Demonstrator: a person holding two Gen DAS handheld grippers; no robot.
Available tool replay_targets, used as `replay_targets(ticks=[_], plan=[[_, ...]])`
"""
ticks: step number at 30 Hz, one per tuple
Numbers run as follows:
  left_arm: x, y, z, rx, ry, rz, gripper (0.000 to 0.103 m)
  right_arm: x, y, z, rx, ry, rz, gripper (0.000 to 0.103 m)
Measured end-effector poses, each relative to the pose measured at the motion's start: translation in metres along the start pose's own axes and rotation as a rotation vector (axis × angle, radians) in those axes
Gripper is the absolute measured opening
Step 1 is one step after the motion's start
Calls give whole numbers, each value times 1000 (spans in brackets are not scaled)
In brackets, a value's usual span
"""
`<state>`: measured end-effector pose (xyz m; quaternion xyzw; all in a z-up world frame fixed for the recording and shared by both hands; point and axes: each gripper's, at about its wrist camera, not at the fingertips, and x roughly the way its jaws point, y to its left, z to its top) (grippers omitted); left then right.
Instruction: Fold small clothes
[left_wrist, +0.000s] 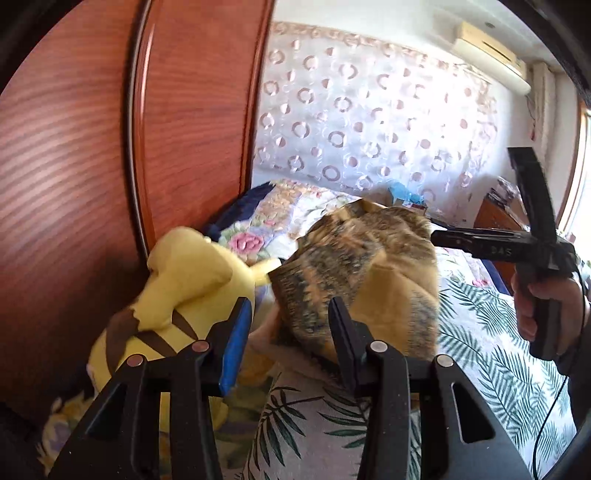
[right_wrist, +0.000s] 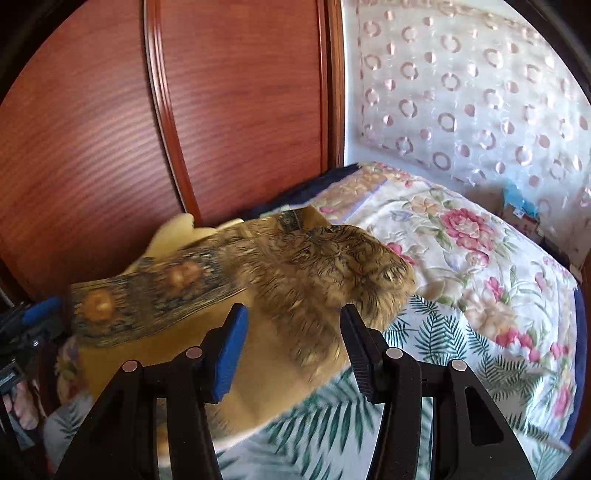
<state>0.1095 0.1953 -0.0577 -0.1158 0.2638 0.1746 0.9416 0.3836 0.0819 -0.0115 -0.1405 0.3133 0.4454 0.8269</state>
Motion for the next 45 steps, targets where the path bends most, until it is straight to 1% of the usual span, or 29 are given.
replay_targets(ticks=[3,6,7,8,12,15,17,19,21,27,29,34,37,43,45], plan=[[-18,-15,1,51,-30,-14,48,-30,12,-21,9,-41,-5,54],[-34,-29,-1,78,-52,-52,64,-61,20,-44,34,-70,-10,54],[-39,-33,-1,85,-60,-67,74,-72,23,-53,45,-77,-14,54],[-44,-37,-2,94,-69,-87,79,-84,27,-60,52,-84,-20,54],[-64,-58,-4,125,-84,-130,79,-129,36,-88,84,-120,-51,55],[-75,-74,-8,147,-91,-152,79,-172,47,-112,104,-151,-93,64],[-80,-84,-10,154,-90,-169,79,-194,52,-126,117,-169,-121,68],[-86,-93,-13,158,-88,-193,79,-208,57,-138,129,-171,-154,74],[-90,-104,-16,168,-87,-202,79,-225,61,-152,144,-170,-210,77],[-107,-137,-26,227,-79,-233,79,-272,70,-187,218,-212,-309,77],[-114,-146,-28,246,-83,-239,79,-289,75,-197,244,-227,-329,77],[-129,-167,-27,251,-90,-255,79,-329,89,-220,275,-267,-386,77],[-140,-176,-24,256,-108,-275,79,-341,100,-224,283,-287,-435,77],[-158,-192,-14,262,-122,-311,79,-365,122,-230,294,-338,-506,77],[-164,-197,-9,267,-133,-324,79,-372,130,-242,296,-359,-526,77]])
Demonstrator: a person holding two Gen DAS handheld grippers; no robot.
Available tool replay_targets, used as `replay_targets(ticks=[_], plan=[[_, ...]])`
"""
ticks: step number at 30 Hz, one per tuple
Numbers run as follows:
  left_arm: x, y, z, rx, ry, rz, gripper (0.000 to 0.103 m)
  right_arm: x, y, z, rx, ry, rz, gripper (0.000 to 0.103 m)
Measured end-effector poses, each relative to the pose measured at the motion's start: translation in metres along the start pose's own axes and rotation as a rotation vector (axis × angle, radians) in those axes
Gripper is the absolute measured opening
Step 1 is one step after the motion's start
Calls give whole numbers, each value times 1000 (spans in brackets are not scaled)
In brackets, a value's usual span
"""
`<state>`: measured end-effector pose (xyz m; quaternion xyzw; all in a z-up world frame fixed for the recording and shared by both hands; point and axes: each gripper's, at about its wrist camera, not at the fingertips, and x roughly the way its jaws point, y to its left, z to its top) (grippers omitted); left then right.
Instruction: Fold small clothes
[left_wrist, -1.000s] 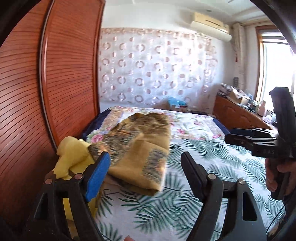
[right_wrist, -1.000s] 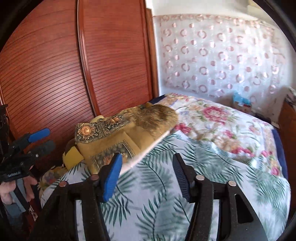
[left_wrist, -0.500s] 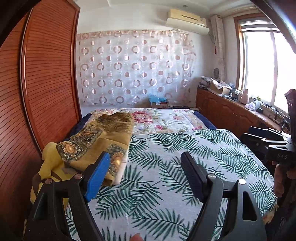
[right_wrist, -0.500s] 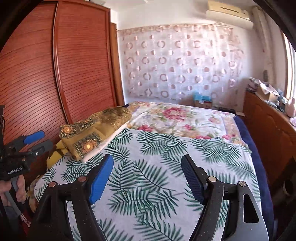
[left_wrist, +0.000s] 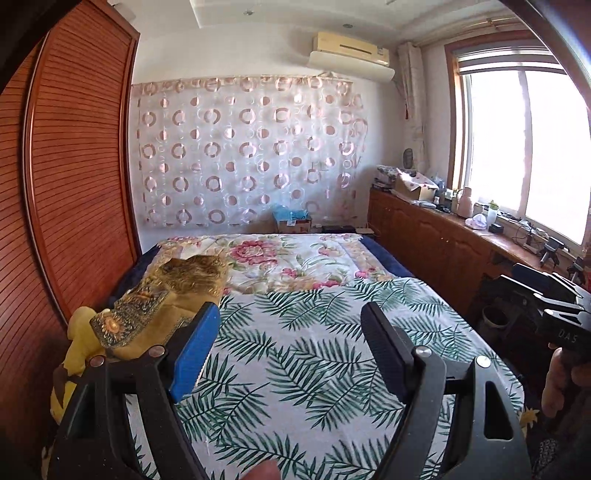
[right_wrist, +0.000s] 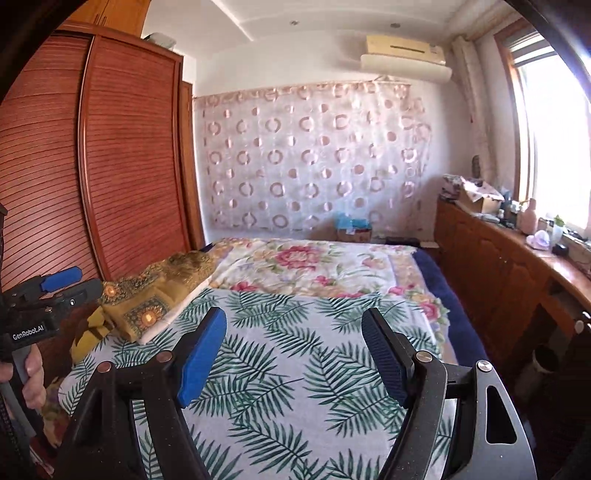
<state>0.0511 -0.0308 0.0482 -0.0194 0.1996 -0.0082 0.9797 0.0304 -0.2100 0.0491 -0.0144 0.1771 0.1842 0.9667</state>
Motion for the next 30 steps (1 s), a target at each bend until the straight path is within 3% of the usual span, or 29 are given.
replay_targets(ticks=[6,30], plan=[[-12,-10,12,9,-46,2,79,-10,6,-6,13,-36,-22,77],[-21,-2,12,20,-53,34,79,6,0,-11,20,-50,-13,77]])
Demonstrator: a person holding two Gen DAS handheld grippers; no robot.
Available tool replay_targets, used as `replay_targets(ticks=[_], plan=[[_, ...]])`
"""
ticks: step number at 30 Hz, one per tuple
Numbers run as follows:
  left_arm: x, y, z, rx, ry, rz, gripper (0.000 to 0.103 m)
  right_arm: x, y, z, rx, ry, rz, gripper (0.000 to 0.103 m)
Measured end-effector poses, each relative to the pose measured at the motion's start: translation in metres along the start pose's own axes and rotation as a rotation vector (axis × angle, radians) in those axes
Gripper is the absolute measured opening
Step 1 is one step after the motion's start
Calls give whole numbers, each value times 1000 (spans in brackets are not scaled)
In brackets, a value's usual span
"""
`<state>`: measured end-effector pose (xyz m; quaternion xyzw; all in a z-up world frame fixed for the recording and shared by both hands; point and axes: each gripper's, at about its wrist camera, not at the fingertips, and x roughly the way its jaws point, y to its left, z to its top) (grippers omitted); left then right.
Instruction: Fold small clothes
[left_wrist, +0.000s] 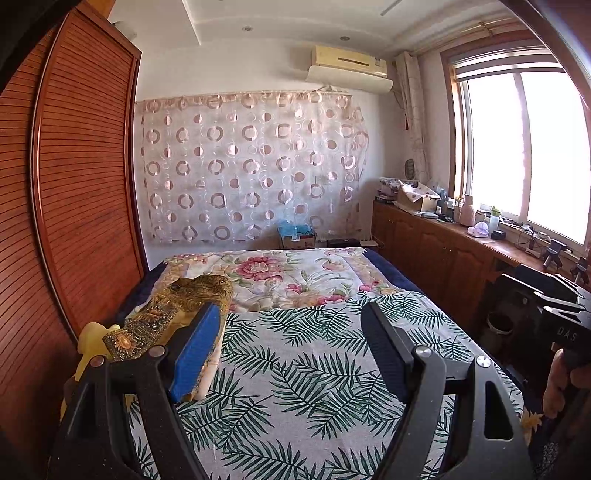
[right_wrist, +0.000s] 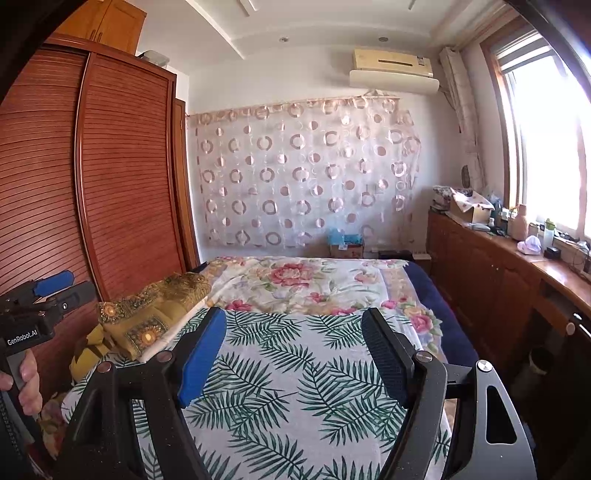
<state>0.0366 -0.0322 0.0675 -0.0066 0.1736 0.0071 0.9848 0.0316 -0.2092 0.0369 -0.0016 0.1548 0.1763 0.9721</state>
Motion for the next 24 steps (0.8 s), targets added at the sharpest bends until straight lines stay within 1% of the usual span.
replay_targets(ticks=[24], plan=[[-3,5,-2,4,-7,10,79,2,-6,-1,-13,-1,0,77]])
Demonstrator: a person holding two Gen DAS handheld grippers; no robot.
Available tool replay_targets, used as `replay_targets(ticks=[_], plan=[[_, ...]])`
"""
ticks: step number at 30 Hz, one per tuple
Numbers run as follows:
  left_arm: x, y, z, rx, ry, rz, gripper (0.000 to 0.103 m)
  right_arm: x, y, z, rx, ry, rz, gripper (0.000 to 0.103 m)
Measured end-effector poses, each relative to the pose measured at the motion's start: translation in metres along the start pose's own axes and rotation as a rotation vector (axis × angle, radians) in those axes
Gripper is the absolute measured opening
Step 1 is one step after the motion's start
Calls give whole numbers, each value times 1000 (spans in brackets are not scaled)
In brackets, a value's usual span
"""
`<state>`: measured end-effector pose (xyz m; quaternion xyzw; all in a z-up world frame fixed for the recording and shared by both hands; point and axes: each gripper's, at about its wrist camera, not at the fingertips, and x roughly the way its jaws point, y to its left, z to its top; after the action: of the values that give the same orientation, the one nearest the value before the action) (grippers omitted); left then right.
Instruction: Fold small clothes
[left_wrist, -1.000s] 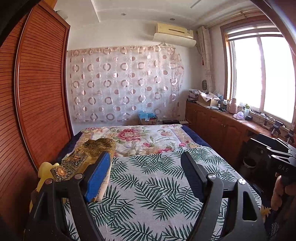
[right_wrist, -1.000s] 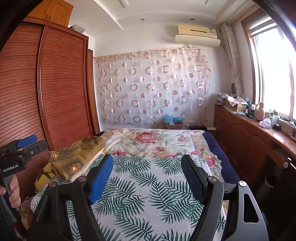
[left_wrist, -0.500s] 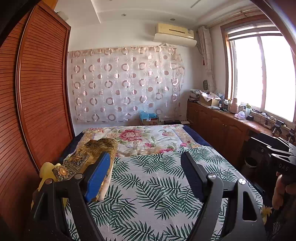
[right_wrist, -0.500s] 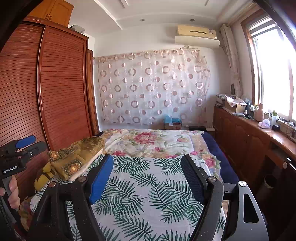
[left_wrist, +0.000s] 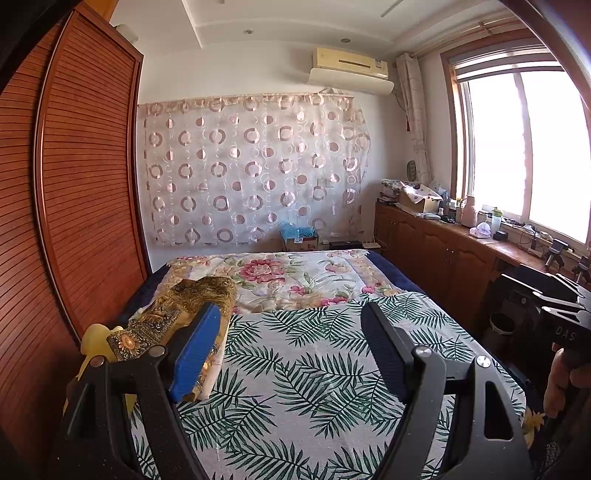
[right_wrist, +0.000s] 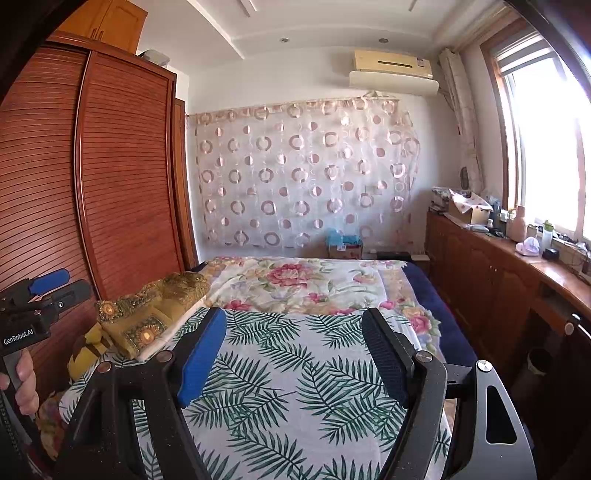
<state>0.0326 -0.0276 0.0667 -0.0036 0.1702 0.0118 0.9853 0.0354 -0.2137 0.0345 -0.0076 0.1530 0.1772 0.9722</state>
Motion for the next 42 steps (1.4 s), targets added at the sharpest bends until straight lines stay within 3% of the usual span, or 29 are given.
replay_targets(ticks=[42], plan=[[-2,7,0,-2,-4,6,79,1,-2,0,-2,-6,-5,77]])
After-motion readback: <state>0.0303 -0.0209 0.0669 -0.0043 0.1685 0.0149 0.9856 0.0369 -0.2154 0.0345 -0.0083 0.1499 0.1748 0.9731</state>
